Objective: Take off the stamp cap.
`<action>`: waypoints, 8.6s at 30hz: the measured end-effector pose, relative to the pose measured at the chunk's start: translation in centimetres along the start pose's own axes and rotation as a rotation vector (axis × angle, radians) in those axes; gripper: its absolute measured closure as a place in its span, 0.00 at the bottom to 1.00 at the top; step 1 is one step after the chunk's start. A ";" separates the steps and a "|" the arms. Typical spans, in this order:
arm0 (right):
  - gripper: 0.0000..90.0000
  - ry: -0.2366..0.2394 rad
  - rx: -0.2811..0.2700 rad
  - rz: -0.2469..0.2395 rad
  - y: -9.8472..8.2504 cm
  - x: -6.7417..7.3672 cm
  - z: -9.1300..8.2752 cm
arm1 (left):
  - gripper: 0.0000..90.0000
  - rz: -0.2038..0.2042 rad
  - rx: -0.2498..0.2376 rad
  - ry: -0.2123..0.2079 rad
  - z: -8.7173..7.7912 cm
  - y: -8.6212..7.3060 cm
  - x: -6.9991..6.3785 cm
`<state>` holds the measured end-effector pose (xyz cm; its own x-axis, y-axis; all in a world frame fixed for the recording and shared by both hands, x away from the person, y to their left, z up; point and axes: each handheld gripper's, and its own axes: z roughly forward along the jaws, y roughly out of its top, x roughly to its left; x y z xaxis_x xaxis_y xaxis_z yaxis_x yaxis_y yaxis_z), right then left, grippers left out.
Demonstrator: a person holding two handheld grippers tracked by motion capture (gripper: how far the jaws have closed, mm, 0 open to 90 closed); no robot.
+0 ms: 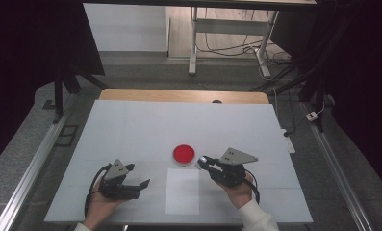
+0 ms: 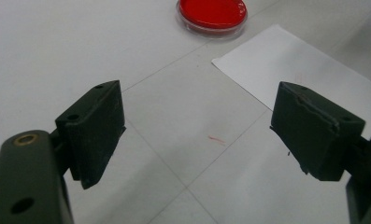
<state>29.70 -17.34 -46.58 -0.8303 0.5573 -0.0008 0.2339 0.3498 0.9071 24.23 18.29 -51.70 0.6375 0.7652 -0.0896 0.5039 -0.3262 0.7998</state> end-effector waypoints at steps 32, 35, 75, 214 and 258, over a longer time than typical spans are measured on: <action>0.83 -0.003 -0.044 -0.015 0.3 0.9 0.1 | 0.20 0.077 -0.019 -0.010 2.4 3.2 -2.0; 0.83 -0.003 -0.052 -0.017 0.4 1.0 0.1 | 0.20 0.082 -0.016 -0.018 2.9 3.5 -2.3; 0.83 0.007 -0.050 -0.015 0.3 1.2 0.2 | 0.20 0.163 0.021 -0.079 7.1 5.7 -5.8; 0.83 -0.004 -0.065 0.151 -0.9 2.5 2.0 | 0.73 0.305 -0.028 -0.019 8.7 6.2 -8.6; 0.83 0.006 -0.070 0.181 -0.7 2.3 1.7 | 0.73 0.244 -0.050 -0.065 8.6 6.0 -8.4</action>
<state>28.49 -15.03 -47.98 -0.7809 0.6018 0.1675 0.3442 0.1907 0.9193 26.93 5.16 -51.26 0.7737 0.6293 0.0732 0.3019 -0.4677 0.8308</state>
